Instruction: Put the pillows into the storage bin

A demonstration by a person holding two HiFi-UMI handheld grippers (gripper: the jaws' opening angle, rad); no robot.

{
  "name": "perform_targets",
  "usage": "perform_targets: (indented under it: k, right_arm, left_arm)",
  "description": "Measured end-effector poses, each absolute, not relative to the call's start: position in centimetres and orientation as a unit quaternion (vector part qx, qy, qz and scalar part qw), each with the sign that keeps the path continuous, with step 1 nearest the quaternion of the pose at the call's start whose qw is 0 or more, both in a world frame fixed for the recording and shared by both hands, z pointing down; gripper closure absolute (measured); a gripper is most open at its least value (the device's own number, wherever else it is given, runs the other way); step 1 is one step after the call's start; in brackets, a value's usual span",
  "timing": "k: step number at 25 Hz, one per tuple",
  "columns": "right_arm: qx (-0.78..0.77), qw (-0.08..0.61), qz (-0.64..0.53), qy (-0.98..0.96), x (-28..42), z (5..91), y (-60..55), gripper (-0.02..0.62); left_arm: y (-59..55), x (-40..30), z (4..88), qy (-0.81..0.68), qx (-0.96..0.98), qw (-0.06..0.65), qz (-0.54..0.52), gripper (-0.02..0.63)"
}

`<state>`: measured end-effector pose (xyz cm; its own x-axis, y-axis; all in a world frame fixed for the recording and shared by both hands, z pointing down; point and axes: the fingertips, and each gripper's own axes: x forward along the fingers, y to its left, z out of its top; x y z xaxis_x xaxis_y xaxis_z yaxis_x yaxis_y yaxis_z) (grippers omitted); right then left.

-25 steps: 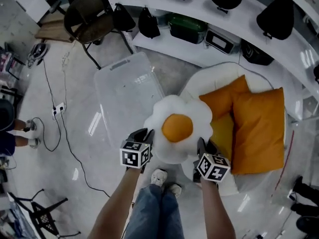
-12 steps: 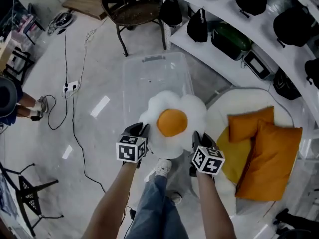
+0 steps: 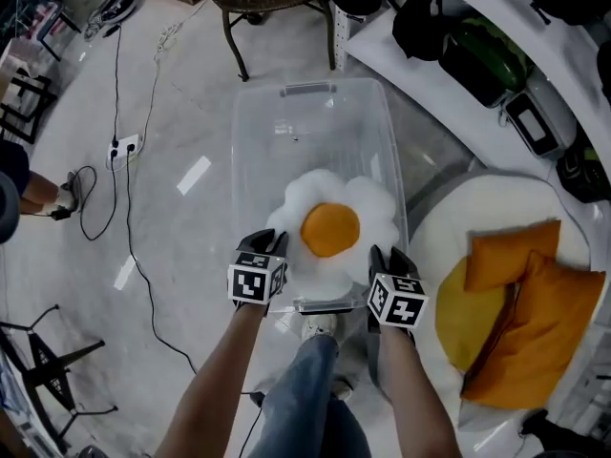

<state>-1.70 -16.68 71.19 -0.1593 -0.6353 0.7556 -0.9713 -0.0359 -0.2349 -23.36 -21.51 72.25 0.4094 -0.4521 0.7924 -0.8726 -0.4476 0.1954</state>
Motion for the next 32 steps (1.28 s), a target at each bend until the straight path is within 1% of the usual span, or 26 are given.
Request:
perform_targets:
  k: [2, 4, 5, 6, 8, 9, 10, 11, 12, 18, 24, 28, 32]
  right_arm:
    - [0.608, 0.229, 0.384, -0.656, -1.7, 72.8, -17.5, 0.485]
    - [0.604, 0.236, 0.389, -0.654, -1.6, 74.1, -17.9, 0.466]
    - [0.602, 0.24, 0.392, -0.654, -1.7, 74.7, -18.0, 0.443]
    - [0.599, 0.244, 0.394, -0.654, -1.7, 75.1, -18.1, 0.435]
    - [0.597, 0.242, 0.396, -0.654, -1.6, 75.2, -18.0, 0.417]
    - [0.599, 0.234, 0.397, -0.655, -1.4, 74.9, -17.9, 0.416]
    - [0.6, 0.224, 0.4, -0.656, -1.2, 74.5, -17.8, 0.414]
    - [0.601, 0.213, 0.404, -0.656, -0.9, 74.0, -17.6, 0.39]
    - [0.601, 0.203, 0.408, -0.656, -0.7, 73.5, -17.3, 0.374]
    - [0.626, 0.159, 0.405, -0.647, 1.4, 68.1, -15.5, 0.374]
    - [0.675, 0.128, 0.371, -0.624, 6.0, 59.4, -14.3, 0.373]
    - [0.707, 0.113, 0.365, -0.595, 11.5, 55.0, -12.1, 0.374]
    - [0.745, 0.098, 0.357, -0.555, 17.8, 52.1, -8.7, 0.374]
  left_arm:
    - [-22.2, -23.3, 73.9, -0.421, 0.778, 0.312, 0.347, 0.532]
    - [-22.5, -23.6, 75.4, -0.42, 0.772, 0.311, 0.361, 0.524]
    - [-22.6, -23.8, 76.0, -0.423, 0.766, 0.311, 0.371, 0.509]
    - [-22.7, -24.2, 76.5, -0.428, 0.76, 0.308, 0.381, 0.479]
    - [-22.9, -24.7, 76.7, -0.442, 0.751, 0.3, 0.389, 0.467]
    - [-22.9, -24.8, 76.5, -0.446, 0.75, 0.298, 0.387, 0.465]
    - [-22.9, -24.6, 76.1, -0.448, 0.751, 0.299, 0.382, 0.448]
    - [-22.8, -24.4, 75.7, -0.448, 0.753, 0.301, 0.376, 0.429]
    - [-22.6, -24.2, 75.1, -0.446, 0.756, 0.302, 0.371, 0.428]
    - [-22.1, -21.5, 69.0, -0.427, 0.788, 0.294, 0.332, 0.426]
    - [-21.7, -13.9, 60.4, -0.357, 0.843, 0.275, 0.293, 0.423]
    - [-19.5, -5.8, 56.0, -0.292, 0.872, 0.266, 0.29, 0.423]
    - [-16.4, 3.0, 53.3, -0.22, 0.898, 0.254, 0.286, 0.423]
